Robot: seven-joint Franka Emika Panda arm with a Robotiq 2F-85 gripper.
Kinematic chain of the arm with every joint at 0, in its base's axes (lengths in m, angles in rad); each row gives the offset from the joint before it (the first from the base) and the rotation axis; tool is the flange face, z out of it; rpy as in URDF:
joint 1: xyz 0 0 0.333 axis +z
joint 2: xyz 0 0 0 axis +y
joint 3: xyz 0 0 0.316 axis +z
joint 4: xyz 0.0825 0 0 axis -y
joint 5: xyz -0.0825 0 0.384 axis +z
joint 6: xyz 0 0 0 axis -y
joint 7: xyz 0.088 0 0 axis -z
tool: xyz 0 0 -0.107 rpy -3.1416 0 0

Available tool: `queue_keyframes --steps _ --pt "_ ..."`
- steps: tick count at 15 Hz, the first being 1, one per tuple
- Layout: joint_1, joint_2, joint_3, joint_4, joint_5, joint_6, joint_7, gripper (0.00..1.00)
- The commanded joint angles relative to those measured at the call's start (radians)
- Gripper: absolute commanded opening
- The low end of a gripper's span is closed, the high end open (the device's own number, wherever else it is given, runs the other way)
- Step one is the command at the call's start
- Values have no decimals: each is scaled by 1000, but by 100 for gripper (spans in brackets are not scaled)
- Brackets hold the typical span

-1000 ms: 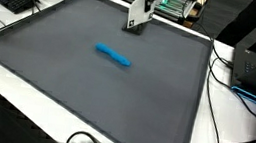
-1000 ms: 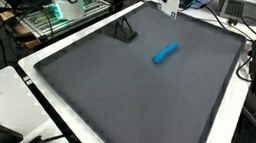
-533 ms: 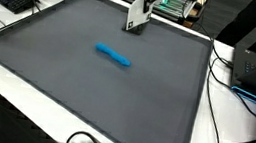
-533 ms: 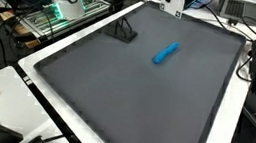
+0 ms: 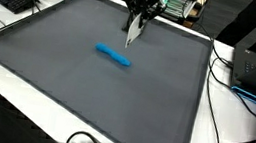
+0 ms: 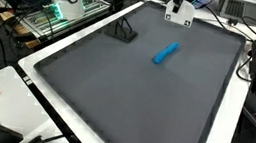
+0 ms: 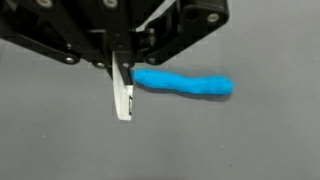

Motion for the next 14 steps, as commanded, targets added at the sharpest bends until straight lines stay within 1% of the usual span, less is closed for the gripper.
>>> queue_keyframes --steps 1,7,14 --pt "24 104 -23 93 -54 -50 1 1" --pt "39 211 -50 177 -61 -65 11 1" --pt "52 276 -73 228 -55 -44 12 1"
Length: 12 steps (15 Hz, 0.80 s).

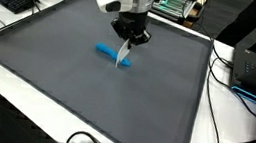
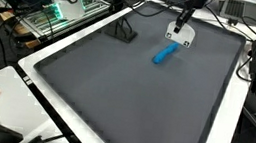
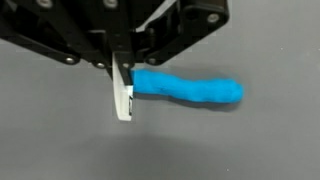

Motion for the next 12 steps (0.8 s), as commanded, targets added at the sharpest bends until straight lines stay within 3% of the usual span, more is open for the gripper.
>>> queue_keyframes --steps 1,12 --pt "21 36 -21 36 -20 -7 18 1" --pt "24 66 -29 48 -11 19 24 1"
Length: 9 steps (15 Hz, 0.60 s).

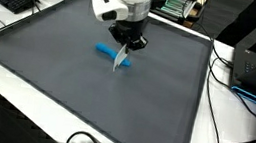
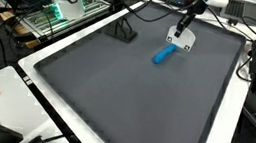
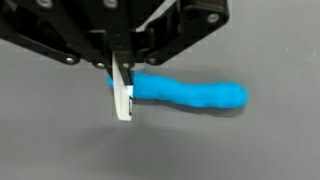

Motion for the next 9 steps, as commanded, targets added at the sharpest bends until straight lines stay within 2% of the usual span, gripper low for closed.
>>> queue_keyframes --steps 1,9 --pt "16 16 -14 3 -10 18 21 1" --pt "14 24 -15 -27 -1 71 41 1"
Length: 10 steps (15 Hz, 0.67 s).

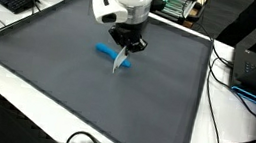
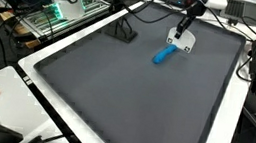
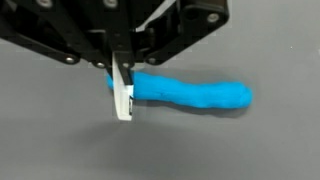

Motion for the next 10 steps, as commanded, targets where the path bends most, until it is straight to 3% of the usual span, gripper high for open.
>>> queue_keyframes --steps 1,10 --pt "14 13 -16 -25 -4 45 25 1" --pt "12 26 -19 -30 1 22 37 1"
